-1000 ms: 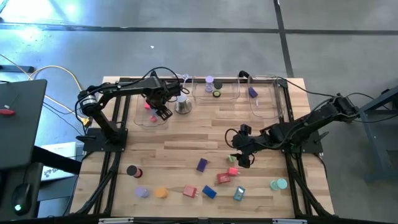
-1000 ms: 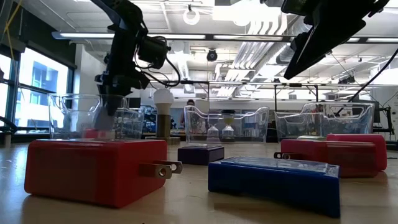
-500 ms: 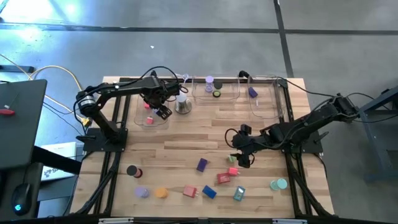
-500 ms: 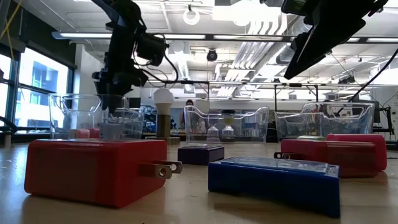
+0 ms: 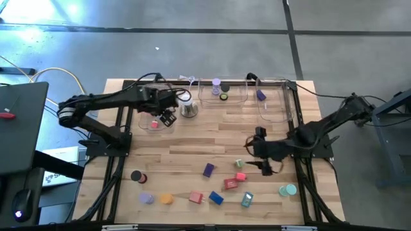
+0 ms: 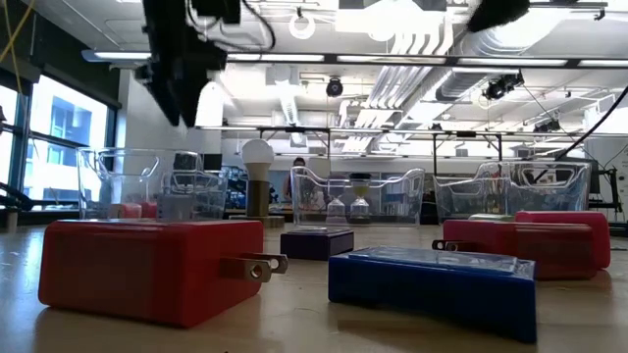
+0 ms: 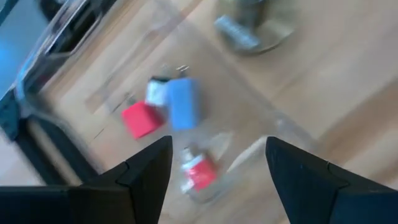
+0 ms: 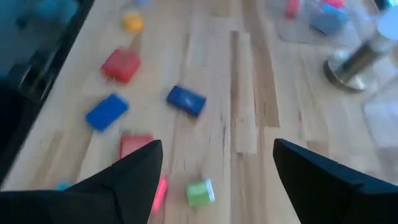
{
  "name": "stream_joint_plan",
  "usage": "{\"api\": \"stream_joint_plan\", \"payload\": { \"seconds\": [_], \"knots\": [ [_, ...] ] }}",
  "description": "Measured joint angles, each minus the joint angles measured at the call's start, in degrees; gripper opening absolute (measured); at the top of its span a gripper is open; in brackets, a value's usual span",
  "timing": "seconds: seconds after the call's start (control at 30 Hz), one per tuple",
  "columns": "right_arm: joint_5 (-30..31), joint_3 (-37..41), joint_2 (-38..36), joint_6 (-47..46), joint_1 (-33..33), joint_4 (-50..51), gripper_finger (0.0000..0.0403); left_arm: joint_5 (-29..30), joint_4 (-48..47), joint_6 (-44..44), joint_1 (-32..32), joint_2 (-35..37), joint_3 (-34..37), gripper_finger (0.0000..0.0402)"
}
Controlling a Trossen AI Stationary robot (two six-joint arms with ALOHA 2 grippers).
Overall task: Pick & Place Office items
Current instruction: Put the light blue hourglass into the middle transparent bin
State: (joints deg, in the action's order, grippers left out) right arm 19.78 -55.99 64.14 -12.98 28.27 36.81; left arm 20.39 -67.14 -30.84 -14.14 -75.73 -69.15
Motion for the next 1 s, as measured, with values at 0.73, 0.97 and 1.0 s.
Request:
{"api": "stream_joint_plan", "payload": {
  "seconds": [0.73,0.97,1.0],
  "knots": [
    [-17.2,-9.5,-0.1,-59.6,5.9,37.7,0.0294,7.5,15.1,-0.7,27.3,0.7,0.0,0.025],
    [-17.2,-7.8,0.0,-56.3,8.7,29.4,0.0294,8.5,15.1,-0.7,29.1,0.7,0.0,0.025],
    [-16.8,-7.8,0.0,-56.1,9.2,28.8,0.0294,8.5,15.0,-0.7,29.1,0.7,0.0,0.025]
  ]
}}
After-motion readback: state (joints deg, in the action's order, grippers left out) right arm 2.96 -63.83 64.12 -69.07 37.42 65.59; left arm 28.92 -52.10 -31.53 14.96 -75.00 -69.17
